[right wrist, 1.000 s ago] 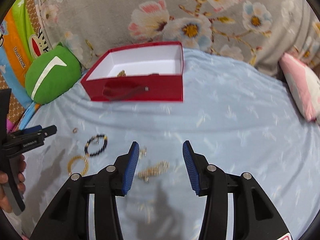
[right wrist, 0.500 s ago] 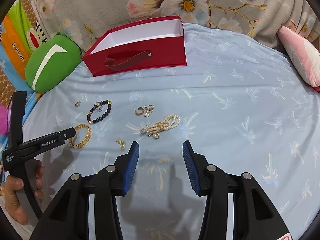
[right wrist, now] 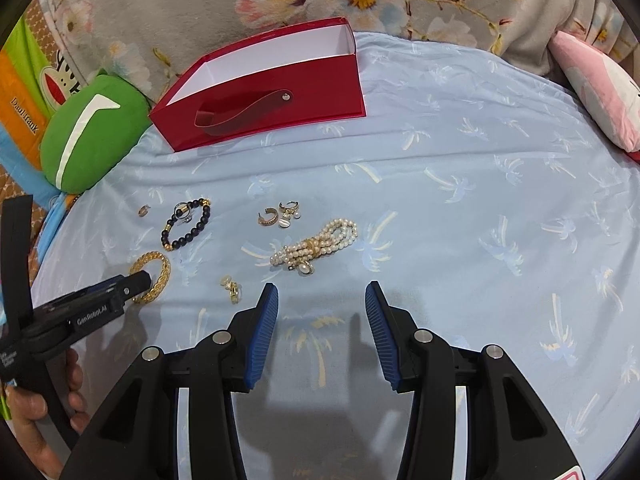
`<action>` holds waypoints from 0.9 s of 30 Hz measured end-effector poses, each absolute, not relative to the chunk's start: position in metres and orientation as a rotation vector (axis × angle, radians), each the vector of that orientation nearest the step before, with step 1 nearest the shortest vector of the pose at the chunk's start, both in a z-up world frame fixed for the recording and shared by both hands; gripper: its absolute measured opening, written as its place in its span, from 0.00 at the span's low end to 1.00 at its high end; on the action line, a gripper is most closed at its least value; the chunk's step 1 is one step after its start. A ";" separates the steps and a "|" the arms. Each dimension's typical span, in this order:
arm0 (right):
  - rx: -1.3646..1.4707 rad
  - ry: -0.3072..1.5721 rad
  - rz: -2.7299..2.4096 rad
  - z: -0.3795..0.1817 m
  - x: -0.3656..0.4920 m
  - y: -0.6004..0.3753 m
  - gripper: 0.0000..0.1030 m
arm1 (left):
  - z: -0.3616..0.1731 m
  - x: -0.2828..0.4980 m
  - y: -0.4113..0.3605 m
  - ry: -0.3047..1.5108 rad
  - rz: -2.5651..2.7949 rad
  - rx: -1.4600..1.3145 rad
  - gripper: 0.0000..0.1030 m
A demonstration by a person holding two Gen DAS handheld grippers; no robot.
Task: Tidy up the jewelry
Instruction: 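Lower the left tool onto the gold bangle and close it, then grasp the pearl necklace with the right tool while the left tool holds the bangle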
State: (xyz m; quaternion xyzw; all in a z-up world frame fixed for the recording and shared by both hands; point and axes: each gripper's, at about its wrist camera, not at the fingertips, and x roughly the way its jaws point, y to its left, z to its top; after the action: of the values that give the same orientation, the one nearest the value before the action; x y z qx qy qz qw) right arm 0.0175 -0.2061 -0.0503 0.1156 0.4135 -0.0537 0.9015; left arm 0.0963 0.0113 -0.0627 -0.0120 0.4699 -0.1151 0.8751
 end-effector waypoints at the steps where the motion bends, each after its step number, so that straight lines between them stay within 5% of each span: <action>1: 0.240 0.857 -0.112 -0.050 0.019 -0.206 0.44 | -0.063 0.096 0.011 0.985 -0.240 -0.028 0.30; 5: 0.241 0.850 -0.111 -0.049 0.021 -0.205 0.44 | -0.060 0.096 0.015 1.002 -0.272 -0.075 0.29; 7: 0.241 0.851 -0.111 -0.049 0.021 -0.205 0.44 | -0.055 0.092 0.013 0.987 -0.275 -0.072 0.37; 9: 0.243 0.852 -0.110 -0.049 0.022 -0.205 0.44 | -0.049 0.089 0.011 0.958 -0.275 -0.066 0.64; 11: 0.240 0.854 -0.112 -0.049 0.022 -0.205 0.44 | -0.044 0.087 0.006 0.930 -0.267 -0.052 0.75; 16: 0.236 0.860 -0.113 -0.052 0.027 -0.205 0.44 | -0.056 0.093 -0.012 0.956 -0.252 0.022 0.74; 23: 0.270 0.869 -0.112 -0.060 0.043 -0.207 0.44 | -0.065 0.094 -0.019 0.960 -0.226 0.069 0.54; 27: 0.324 0.884 -0.095 -0.065 0.054 -0.204 0.46 | -0.064 0.096 -0.015 0.968 -0.240 0.044 0.54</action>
State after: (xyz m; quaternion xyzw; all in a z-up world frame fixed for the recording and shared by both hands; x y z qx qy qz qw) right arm 0.0542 -0.2042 -0.0646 0.1559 0.4258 -0.0456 0.8901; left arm 0.0959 -0.0147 -0.0645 0.0213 0.4642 -0.1150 0.8780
